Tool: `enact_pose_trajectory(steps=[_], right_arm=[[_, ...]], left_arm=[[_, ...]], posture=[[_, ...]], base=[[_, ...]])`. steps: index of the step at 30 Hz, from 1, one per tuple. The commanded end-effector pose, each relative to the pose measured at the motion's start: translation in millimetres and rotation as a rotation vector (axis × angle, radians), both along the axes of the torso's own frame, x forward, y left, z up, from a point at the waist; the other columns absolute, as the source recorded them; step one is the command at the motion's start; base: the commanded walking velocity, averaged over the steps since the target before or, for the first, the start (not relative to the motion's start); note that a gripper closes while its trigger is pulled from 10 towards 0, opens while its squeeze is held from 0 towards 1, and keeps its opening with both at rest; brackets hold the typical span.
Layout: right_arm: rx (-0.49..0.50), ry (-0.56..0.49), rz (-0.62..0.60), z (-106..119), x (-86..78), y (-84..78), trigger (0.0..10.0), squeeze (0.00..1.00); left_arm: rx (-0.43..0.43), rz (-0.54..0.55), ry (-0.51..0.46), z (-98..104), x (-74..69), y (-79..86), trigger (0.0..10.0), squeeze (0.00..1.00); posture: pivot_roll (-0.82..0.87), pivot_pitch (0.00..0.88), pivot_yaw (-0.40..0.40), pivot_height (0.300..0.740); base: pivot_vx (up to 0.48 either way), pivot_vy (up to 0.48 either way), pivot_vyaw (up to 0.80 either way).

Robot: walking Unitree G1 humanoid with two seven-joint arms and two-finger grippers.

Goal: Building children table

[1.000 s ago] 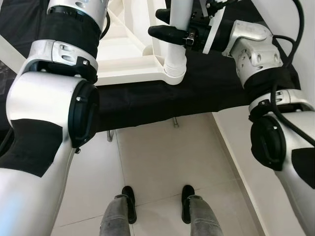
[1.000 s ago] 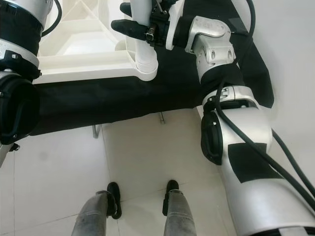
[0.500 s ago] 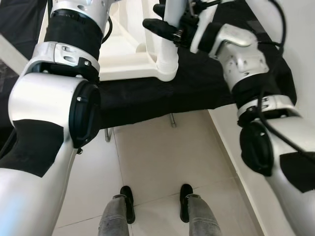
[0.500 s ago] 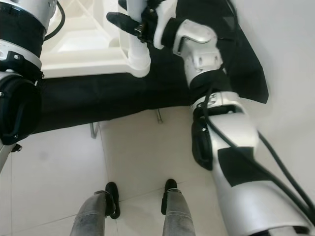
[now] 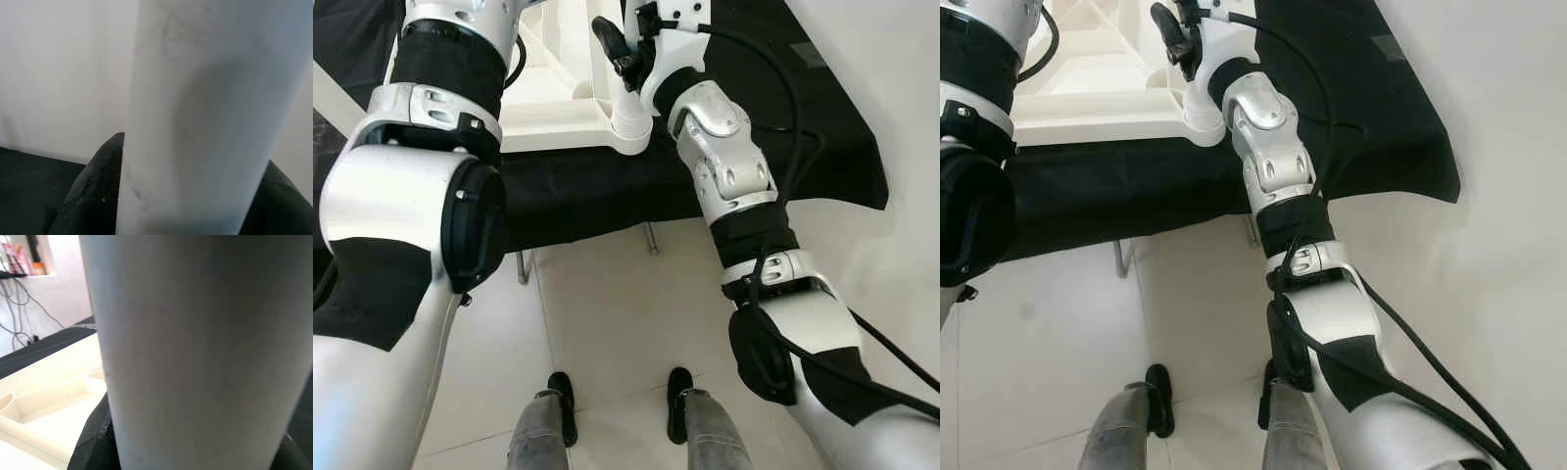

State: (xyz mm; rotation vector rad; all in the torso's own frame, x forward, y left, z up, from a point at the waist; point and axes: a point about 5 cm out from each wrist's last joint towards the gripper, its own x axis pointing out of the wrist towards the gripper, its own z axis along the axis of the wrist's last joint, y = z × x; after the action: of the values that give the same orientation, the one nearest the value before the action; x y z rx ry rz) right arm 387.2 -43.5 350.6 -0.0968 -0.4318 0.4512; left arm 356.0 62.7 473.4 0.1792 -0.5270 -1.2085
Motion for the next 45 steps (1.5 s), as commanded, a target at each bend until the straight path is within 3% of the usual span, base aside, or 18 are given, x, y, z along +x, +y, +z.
enact_pose_trajectory(steps=[1,5,11,19,29,35,37,39,40,45], right_arm=[[-0.045,0.162,-0.015,-28,6.7,7.3,0.0,0.0],[0.075,0.124,0.054,-10,4.9,0.4,0.0,0.0],[0.055,0.114,0.05,-10,6.9,-11.4,0.0,0.0],[0.002,0.112,0.101,-15,2.9,-6.2,0.0,0.0],[-0.037,0.094,0.138,-12,1.3,-3.5,0.0,0.0],[-0.002,0.08,0.105,-7,4.1,-11.2,0.0,0.0],[0.126,0.066,0.029,3,9.3,-33.7,0.0,0.0],[0.175,0.057,0.008,7,10.4,-42.0,0.0,0.0],[0.175,0.057,0.008,7,10.4,-42.0,0.0,0.0],[0.445,-0.037,0.052,31,2.3,-81.9,0.0,0.0]], left_arm=[[0.081,-0.12,-0.034,-2,-11.1,-29.0,10.0,0.0],[0.077,-0.117,-0.066,6,-14.3,-20.7,10.0,0.0],[0.049,-0.178,-0.167,34,-36.1,2.4,10.0,0.0],[0.064,-0.223,-0.261,45,-63.8,23.3,10.0,0.0],[0.049,-0.179,-0.282,54,-67.3,36.2,10.0,0.0],[0.012,-0.149,-0.308,62,-73.4,44.6,10.0,0.0],[-0.069,-0.144,-0.341,76,-84.9,58.2,10.0,0.0],[-0.099,-0.148,-0.352,81,-89.8,63.2,10.0,0.0],[-0.099,-0.148,-0.352,81,-89.8,63.2,10.0,0.0],[-0.267,-0.256,-0.326,94,-118.9,91.6,10.0,0.0]], posture=[[0.06,0.362,-0.018,0.74],[0.05,0.357,-0.015,0.74],[0.04,0.349,-0.018,0.74],[0.05,0.338,-0.027,0.74],[0.05,0.331,-0.034,0.74],[0.05,0.328,-0.036,0.74],[0.05,0.315,-0.036,0.74],[0.05,0.315,-0.036,0.74],[0.05,0.315,-0.036,0.74],[0.04,0.285,-0.03,0.74]], base=[[0.0,0.0,0.0],[0.0,0.0,0.0],[0.0,0.0,0.0],[0.0,0.0,0.0],[0.0,0.0,0.0],[0.0,0.0,0.0],[0.0,0.0,0.0],[0.0,0.0,0.0],[0.0,0.0,0.0],[0.0,0.0,0.0]])
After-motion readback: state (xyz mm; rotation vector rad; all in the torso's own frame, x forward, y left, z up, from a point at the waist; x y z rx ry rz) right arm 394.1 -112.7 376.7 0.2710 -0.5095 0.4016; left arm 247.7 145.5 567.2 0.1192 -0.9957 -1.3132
